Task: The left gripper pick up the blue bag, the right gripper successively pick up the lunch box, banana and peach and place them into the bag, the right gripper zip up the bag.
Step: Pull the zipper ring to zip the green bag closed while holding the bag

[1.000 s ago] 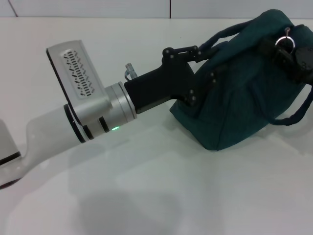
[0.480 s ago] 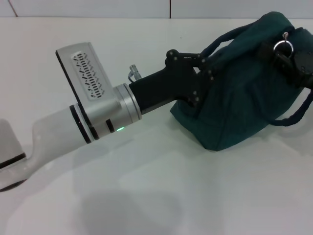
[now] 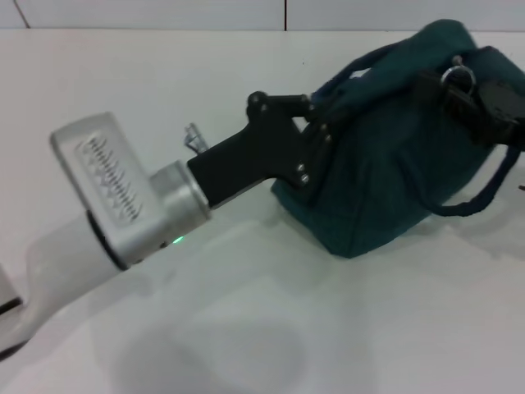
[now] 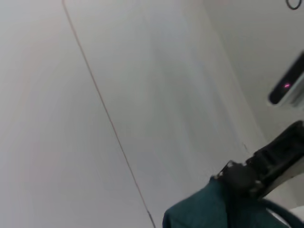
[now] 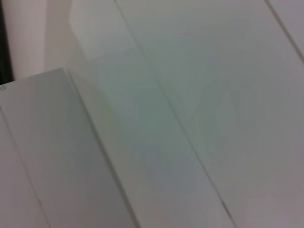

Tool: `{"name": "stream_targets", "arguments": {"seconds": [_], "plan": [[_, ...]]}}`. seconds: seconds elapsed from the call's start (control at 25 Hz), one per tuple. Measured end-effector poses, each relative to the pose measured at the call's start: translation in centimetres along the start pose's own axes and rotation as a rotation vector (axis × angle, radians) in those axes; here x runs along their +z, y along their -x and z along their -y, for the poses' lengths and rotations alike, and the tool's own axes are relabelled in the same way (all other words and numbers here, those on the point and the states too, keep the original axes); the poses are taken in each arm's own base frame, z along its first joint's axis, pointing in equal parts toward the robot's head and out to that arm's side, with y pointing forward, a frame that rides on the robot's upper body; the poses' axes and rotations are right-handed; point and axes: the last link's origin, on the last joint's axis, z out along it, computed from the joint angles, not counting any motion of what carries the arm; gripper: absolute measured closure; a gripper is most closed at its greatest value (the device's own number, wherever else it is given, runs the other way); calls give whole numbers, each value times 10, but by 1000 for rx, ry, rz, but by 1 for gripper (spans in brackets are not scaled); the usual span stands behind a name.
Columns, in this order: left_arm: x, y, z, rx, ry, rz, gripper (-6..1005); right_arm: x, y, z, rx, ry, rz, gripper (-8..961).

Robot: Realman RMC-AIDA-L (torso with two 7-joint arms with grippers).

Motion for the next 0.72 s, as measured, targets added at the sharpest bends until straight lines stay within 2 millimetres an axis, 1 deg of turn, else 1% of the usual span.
{"name": "stream_targets", "arguments": {"seconds": [0.24, 0.44, 0.56, 0.72], "plan": [[-26, -6, -5, 72, -62, -61, 959, 17, 7, -1, 8, 51, -12, 912], [-49, -12, -10, 116, -110, -111, 965, 34, 5, -7, 23, 101, -32, 912], [-58, -15, -13, 137, -125, -135, 968, 34, 3, -8, 42, 106, -39, 912], [-63, -12, -14, 148, -123, -120, 973, 22, -3, -5, 65, 54, -24, 912]]}}
